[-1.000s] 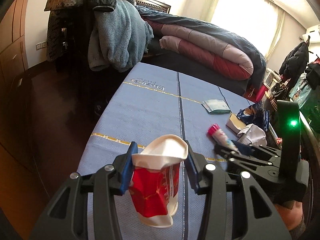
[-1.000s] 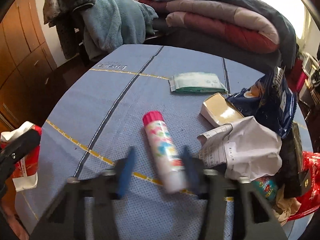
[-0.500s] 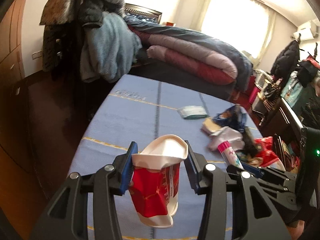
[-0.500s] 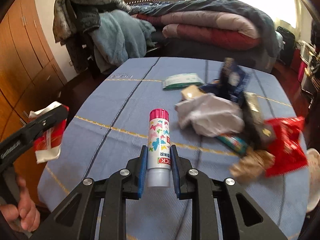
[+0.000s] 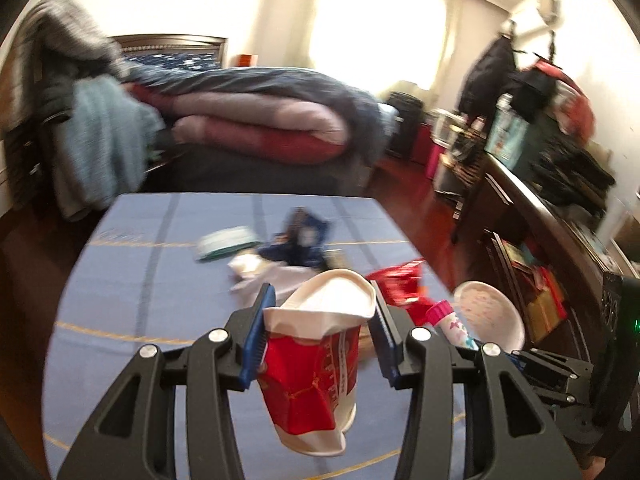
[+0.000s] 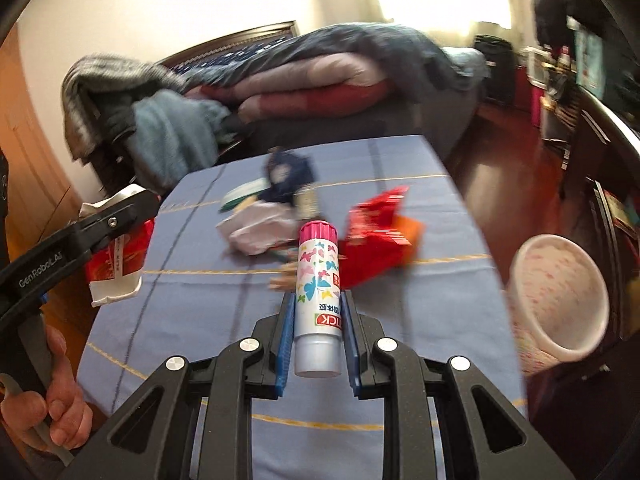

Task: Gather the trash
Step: 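Carry both items to the pink wastebasket and open both tools over it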

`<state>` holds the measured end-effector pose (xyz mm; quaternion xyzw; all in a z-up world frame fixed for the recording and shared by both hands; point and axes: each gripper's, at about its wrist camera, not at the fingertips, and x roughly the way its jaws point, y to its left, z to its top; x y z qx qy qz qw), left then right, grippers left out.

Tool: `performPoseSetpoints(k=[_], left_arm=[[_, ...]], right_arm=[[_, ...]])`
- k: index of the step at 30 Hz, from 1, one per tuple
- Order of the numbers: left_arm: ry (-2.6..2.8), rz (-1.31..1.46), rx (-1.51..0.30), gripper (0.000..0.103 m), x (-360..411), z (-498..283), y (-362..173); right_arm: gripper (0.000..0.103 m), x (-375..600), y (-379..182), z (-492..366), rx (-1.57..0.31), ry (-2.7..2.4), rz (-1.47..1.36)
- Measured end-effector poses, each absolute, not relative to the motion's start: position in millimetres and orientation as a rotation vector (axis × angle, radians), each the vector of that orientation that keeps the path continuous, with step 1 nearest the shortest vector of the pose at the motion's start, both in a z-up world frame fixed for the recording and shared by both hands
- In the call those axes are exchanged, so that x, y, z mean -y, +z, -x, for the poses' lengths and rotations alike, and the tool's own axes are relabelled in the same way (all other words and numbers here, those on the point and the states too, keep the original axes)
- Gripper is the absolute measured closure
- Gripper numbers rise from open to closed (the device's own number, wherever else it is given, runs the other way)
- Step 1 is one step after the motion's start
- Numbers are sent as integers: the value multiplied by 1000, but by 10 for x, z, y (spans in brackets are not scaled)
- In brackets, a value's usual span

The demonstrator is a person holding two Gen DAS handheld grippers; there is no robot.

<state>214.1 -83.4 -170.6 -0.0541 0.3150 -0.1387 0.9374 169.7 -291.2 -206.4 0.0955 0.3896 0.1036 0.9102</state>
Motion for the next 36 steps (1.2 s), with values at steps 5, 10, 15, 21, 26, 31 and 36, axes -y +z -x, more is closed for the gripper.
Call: performPoseSetpoints(k=[5, 10, 15, 21, 26, 31, 36], left_arm=[[-392, 63, -645, 56, 1488, -2233, -1686], [-496, 9, -653, 56, 2162, -2401, -1695], [-609, -28, -683, 56, 2825, -2613, -1803], [-727, -73, -745, 56, 3641, -2877, -2057], [-796, -96, -811, 56, 4233, -3106, -2303], [-807, -145, -853, 43, 4656, -3314, -2582], [-830, -99, -907, 13, 4839, -3531, -2781]], right_arm=[[80, 3409, -2080, -1623, -777, 130, -239], [80, 3963, -2125, -1634, -760, 17, -290], [80, 4505, -2280, -1707, -763, -114, -328], [80, 5158, -2564, -1848, -789, -249, -372], [80, 5508, -2753, -1977, -800, -298, -393], [79, 5763, -2962, -2131, -812, -333, -414], [69, 5950, -3106, -2244, -806, -357, -434]])
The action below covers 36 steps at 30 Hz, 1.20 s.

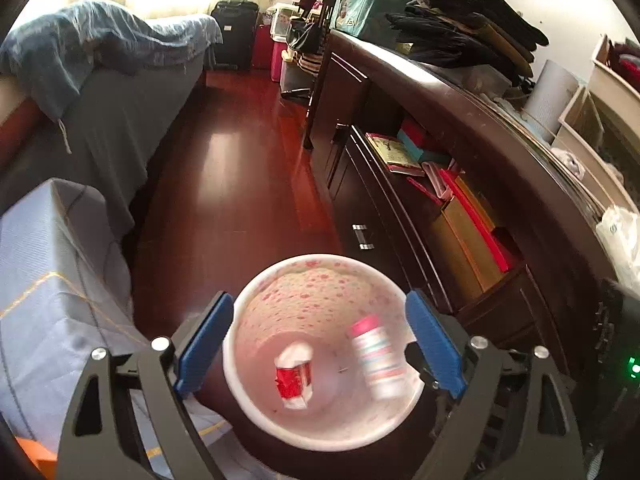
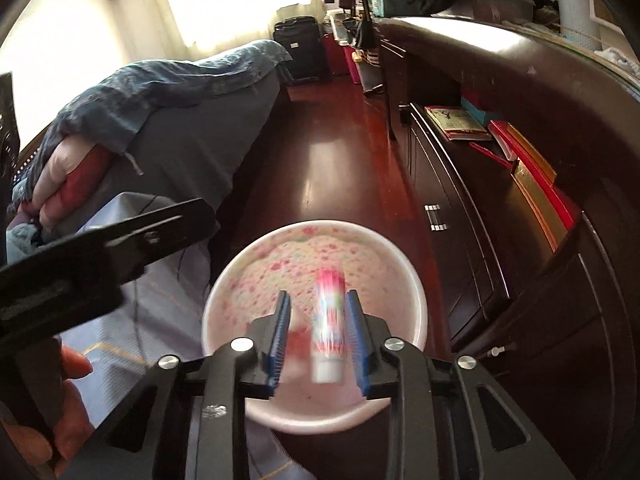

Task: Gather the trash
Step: 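Carry both items to the pink wastebasket and open both tools over it, then grasp the red snack bag with the left tool while the right grasps the orange sponge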

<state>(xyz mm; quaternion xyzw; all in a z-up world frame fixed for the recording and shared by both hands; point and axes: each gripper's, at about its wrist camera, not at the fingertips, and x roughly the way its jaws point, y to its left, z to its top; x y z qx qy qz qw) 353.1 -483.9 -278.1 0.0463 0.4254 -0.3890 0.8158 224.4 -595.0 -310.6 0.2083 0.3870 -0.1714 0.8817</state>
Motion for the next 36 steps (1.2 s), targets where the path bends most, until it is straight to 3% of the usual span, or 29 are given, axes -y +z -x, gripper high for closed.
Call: performPoseSetpoints(k=[2, 13, 26, 34, 36], left_arm=[[-836, -88, -920, 8, 4801, -3562, -2787], [-571, -153, -761, 4, 3984, -3211, -2341], [-293, -152, -735, 4, 2595, -2873, -2187], [-304, -268, -753, 6, 2479, -2876, -2456], [-304, -314, -757, 10, 2551, -2907, -2528]], right_arm=[[64, 5992, -3126, -2249, -811, -369, -444], [27, 5343, -2741, -1967, -795, -365, -302], [15, 4324, -2196, -1805, -743, -115, -192], [15, 4183, -2068, -1744, -733, -92, -188], [15, 4196, -2067, -1734, -737, -98, -198]])
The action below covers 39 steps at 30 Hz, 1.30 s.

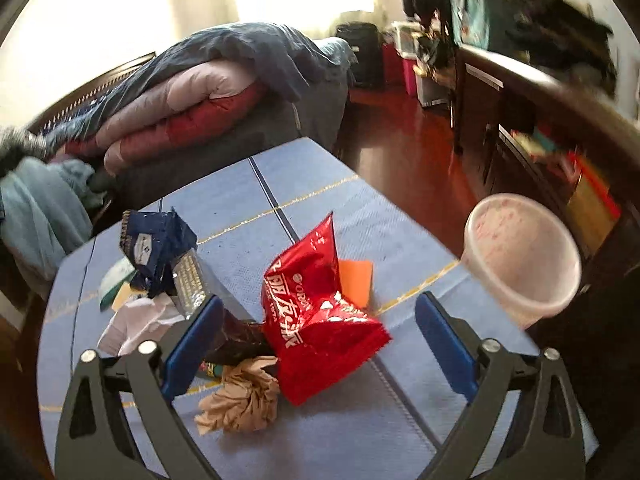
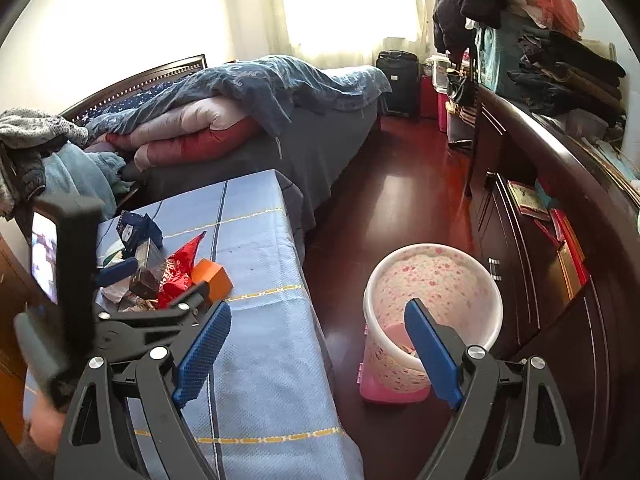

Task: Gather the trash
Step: 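Grasp the red snack bag with the left tool while the right grasps the orange sponge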

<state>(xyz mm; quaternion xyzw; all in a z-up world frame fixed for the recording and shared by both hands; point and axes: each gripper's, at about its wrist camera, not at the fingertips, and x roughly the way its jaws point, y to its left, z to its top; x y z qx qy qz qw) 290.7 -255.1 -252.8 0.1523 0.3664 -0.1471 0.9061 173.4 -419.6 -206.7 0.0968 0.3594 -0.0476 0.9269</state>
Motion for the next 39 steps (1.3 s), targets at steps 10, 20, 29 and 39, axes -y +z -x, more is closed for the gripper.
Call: performPoseSetpoints(k=[10, 20, 29, 39], left_arm=[[-326, -264, -768, 60, 2380, -2999, -2626], [-299, -105, -682, 67, 1813, -2827, -2363], [-238, -3, -621, 67, 1286, -2676, -2077], [-127, 65, -622, 67, 704, -2673, -2004]], right_arm=[[15, 4076, -2090, -1806, -755, -73, -180], [15, 3670, -2347, -2135, -807, 32, -154], [15, 3267, -2637, -2675, -842, 93, -79], [32, 3095, -2834, -3004, -905, 99, -44]])
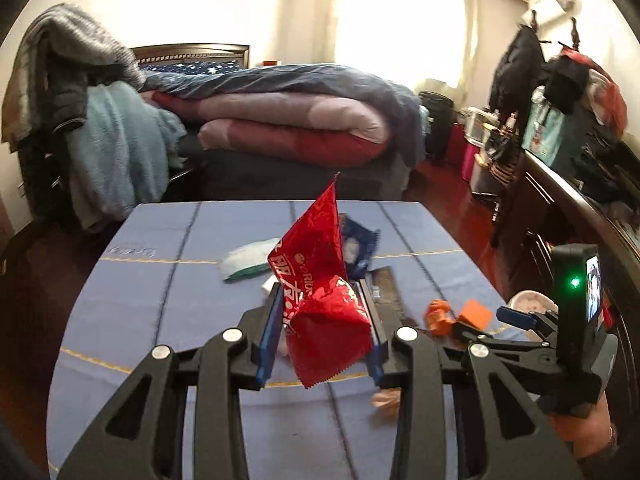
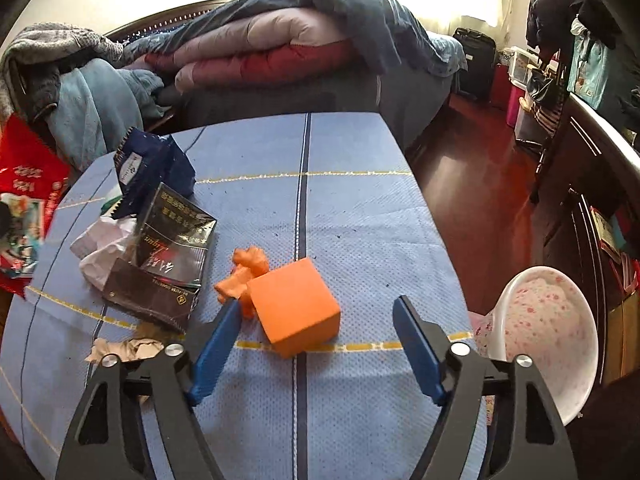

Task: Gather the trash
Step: 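Grasp the red snack bag with the left tool while the right grasps the orange sponge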

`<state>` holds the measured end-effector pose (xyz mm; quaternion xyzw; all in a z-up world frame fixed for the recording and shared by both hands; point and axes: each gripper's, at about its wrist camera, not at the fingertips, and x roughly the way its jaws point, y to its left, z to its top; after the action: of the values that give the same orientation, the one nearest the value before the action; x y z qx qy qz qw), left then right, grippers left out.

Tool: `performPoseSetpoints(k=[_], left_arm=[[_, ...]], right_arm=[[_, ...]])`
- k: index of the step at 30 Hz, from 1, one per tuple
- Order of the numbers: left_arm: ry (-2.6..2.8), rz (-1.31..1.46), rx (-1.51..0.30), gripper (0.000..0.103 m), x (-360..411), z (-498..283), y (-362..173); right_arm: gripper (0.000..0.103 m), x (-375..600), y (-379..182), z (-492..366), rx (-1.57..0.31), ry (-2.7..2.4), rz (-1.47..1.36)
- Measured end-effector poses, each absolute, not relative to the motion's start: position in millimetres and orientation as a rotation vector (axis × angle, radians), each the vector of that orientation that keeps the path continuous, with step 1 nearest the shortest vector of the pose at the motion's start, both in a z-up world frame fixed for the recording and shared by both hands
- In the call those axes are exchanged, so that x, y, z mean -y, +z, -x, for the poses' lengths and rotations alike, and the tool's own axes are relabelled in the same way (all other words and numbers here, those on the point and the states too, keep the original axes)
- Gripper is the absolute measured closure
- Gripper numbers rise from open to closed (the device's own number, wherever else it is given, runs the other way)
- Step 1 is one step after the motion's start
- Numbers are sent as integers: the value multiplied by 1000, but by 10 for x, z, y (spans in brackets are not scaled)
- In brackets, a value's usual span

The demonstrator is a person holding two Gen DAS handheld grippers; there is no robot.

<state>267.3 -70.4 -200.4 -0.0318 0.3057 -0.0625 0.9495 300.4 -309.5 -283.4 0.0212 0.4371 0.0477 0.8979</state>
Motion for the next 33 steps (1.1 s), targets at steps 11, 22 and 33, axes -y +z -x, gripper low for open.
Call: performPoseSetpoints(k=[11, 22, 33], left_arm=[[-69, 113, -625, 67, 338, -2514, -1970], [-50, 140, -717, 40, 88, -2589, -2276], [-7, 149, -879, 6, -129, -3187, -2836]], right_arm=[[61, 2936, -2729, -2721, -902, 132, -38], [61, 2809, -2451, -2232, -863, 192, -52], [61, 2791, -2465, -2231, -878, 196, -58]])
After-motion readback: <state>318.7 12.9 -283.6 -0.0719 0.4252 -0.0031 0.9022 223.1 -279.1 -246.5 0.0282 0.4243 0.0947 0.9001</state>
